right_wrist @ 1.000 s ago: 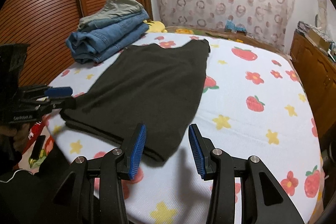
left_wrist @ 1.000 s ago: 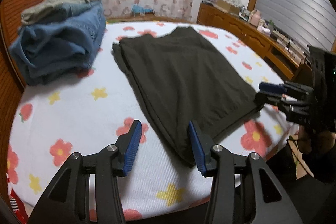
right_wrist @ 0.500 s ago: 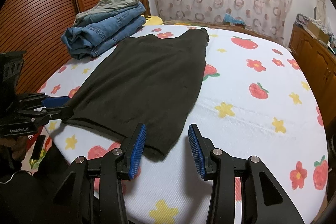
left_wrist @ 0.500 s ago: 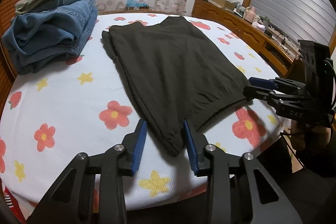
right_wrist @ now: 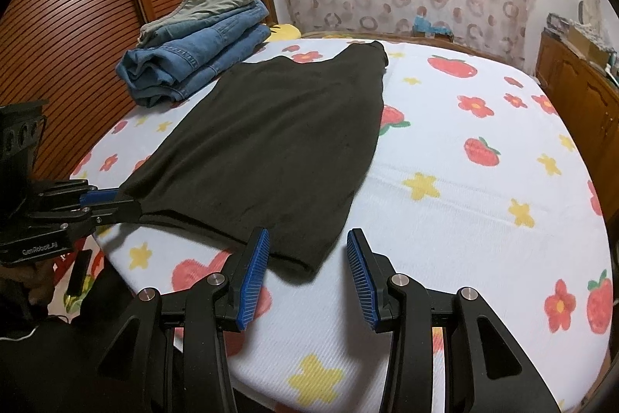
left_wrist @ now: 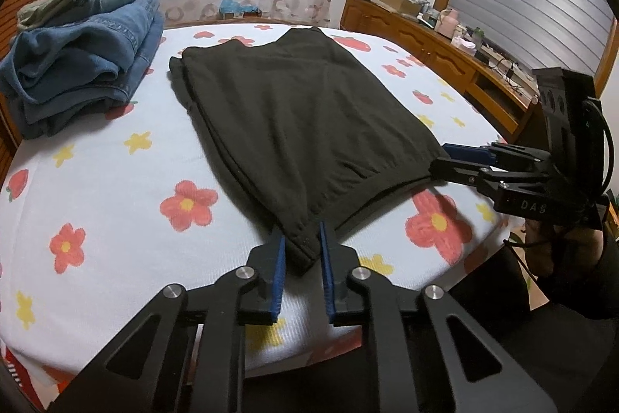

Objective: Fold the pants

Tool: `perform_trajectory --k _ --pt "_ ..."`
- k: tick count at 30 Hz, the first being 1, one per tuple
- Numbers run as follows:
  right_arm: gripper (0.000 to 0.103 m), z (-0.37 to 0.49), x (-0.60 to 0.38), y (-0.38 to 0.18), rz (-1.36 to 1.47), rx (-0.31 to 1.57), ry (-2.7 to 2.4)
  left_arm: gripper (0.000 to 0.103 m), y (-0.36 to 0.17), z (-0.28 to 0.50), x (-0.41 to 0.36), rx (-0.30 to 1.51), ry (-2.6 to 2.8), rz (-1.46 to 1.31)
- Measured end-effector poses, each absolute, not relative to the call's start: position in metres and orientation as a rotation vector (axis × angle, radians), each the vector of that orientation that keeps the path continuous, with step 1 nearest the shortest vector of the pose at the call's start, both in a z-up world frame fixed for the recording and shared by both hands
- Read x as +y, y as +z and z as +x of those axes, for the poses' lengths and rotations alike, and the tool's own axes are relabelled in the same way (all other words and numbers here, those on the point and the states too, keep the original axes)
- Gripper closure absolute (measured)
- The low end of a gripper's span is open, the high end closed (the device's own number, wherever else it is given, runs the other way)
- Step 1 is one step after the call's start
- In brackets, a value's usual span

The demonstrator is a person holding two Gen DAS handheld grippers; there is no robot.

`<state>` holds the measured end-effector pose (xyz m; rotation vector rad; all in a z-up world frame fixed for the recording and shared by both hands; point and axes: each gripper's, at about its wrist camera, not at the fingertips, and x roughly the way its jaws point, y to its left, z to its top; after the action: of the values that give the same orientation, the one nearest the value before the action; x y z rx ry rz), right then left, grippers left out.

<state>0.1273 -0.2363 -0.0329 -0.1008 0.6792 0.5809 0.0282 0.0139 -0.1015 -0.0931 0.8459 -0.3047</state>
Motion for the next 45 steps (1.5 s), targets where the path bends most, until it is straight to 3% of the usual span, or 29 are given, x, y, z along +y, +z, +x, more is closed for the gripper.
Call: perform_trajectory --k 11,34,45 --pt "0.089 0.122 -0.235 -0.029 -0.105 0.685 0.625 0.088 -0.096 0.029 0.022 0.823 -0.323 -0.151" --pt "0.091 0.067 -0.251 0.023 -0.104 0.516 0.706 0.088 -0.018 0.006 0.027 0.628 -0.346 -0.091" --pt "0.091 0.078 -0.246 -0.006 -0.120 0.610 0.677 0.088 -0.073 0.011 0.028 0.787 -0.330 -0.097"
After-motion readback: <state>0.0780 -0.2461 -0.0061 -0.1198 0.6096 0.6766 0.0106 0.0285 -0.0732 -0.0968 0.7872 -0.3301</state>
